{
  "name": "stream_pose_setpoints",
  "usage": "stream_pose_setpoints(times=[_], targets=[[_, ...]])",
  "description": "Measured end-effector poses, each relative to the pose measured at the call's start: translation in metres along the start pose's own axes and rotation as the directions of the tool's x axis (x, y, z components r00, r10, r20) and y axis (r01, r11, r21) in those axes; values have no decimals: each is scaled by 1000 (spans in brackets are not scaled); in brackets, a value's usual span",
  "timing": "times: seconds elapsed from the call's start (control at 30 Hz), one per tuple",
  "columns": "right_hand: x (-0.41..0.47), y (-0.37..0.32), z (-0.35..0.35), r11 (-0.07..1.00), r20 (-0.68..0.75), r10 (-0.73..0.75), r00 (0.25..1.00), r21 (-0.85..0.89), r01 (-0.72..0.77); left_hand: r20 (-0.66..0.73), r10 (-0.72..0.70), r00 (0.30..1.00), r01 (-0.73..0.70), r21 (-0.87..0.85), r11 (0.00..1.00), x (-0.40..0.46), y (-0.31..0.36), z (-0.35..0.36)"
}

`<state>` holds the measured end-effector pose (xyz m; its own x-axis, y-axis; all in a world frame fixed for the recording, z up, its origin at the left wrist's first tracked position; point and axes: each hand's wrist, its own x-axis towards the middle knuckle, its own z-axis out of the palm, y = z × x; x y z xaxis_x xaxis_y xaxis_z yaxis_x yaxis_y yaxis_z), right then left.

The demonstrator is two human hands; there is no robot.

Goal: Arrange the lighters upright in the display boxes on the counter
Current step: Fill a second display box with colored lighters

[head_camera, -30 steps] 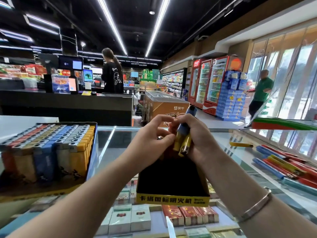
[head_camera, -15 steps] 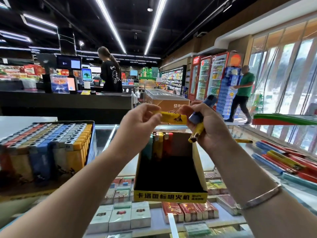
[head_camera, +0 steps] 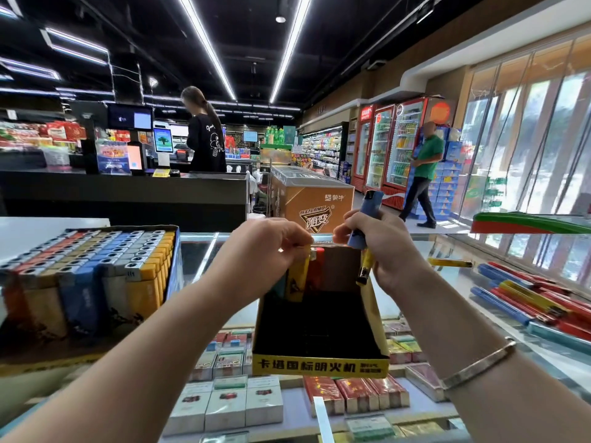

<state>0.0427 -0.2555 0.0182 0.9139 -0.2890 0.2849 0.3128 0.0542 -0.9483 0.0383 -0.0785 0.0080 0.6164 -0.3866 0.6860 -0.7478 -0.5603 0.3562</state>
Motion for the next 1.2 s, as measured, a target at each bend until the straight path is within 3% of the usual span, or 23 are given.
stream_pose_setpoints(times=[0.23, 0.43, 0.53, 0.63, 0.77, 0.97, 1.07, 1.2], targets=[[0, 5, 3, 999, 26, 17, 1000, -48, -16, -21, 60, 998, -55, 168, 984, -3, -1, 8], [-2, 5, 4, 997, 27, 30, 999, -66, -28, 87, -48, 995, 37, 123, 992, 3, -6, 0], [-3, 2, 4, 1000, 2, 14, 1000, 11, -14, 131, -18, 991, -7, 189, 982, 1, -5, -3], [-2, -2, 5, 996, -51, -54, 997, 67, 57, 82, 68, 994, -90, 294, 952, -3, -1, -3], [-5, -6, 9, 962, -57, -62, 996, 261, 75, 22, 128, 992, -130, 188, 974, -6, 15, 4], [-7, -8, 15, 865, -45, 69, 997, 501, -38, -71, 211, 975, -192, 205, 960, -10, 32, 16], [-7, -8, 16, 837, -22, 133, 991, 539, -100, -162, 245, 956, -222, 148, 964, -10, 34, 14], [-4, -2, 18, 853, 63, 224, 973, 470, -227, -140, 348, 927, -322, 183, 929, -11, 39, 12]])
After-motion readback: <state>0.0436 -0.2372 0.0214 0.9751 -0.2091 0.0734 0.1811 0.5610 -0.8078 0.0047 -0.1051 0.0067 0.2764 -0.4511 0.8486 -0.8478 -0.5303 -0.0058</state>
